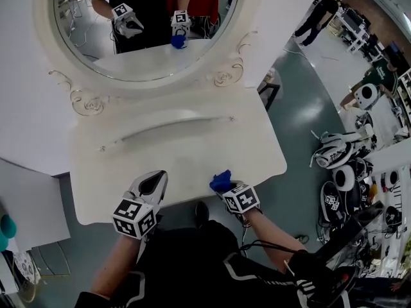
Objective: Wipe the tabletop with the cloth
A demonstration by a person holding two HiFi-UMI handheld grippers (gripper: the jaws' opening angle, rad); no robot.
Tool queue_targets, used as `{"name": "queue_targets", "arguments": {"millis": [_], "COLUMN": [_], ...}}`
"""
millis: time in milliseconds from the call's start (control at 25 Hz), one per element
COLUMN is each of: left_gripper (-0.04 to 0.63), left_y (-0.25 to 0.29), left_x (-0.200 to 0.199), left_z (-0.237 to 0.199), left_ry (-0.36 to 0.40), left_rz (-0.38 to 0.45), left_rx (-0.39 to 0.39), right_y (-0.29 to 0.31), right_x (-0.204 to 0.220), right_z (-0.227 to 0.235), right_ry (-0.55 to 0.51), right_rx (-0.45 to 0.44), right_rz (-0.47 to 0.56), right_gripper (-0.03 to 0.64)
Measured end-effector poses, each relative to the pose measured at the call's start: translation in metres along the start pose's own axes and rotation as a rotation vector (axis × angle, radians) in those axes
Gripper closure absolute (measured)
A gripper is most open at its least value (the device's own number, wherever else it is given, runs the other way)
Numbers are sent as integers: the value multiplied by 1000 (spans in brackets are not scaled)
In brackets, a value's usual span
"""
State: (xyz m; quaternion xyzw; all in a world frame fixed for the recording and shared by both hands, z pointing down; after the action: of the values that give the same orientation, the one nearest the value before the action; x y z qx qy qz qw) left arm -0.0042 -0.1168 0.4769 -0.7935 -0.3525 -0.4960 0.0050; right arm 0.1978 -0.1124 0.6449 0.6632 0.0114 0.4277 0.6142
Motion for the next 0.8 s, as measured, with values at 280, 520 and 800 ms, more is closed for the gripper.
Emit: {"name": "queue_targets", "arguments": {"millis": [280,520,800], "left_gripper": [586,586,586], "left_y": [11,18,20], "left_x": [-5,-4,2], "left_z": [9,12,19], "left_ry": [6,-17,-55], "left_rz": [20,48,72], "left_rx": [-46,-131,-228], "right_y": [4,31,63], "right_x": [-49,-115,-132], "right_z": [66,140,167], "right_ry": [-26,-177,-373], "right_rx": [54,115,120], "right_rz": [84,85,7], "right_gripper": [494,494,494]}}
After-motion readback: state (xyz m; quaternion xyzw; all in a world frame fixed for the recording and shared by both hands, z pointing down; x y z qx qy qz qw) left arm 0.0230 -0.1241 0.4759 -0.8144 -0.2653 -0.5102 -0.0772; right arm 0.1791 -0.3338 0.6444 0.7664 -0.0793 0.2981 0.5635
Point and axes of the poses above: the fingertips, and each gripper's own axes: y forward along the fingers, z to its right, x out of its underside, the point moved 2 cm from there along -y, backward along the fingers, and after that the axes turned 13 degrees about -y, right-handed, at the moved point
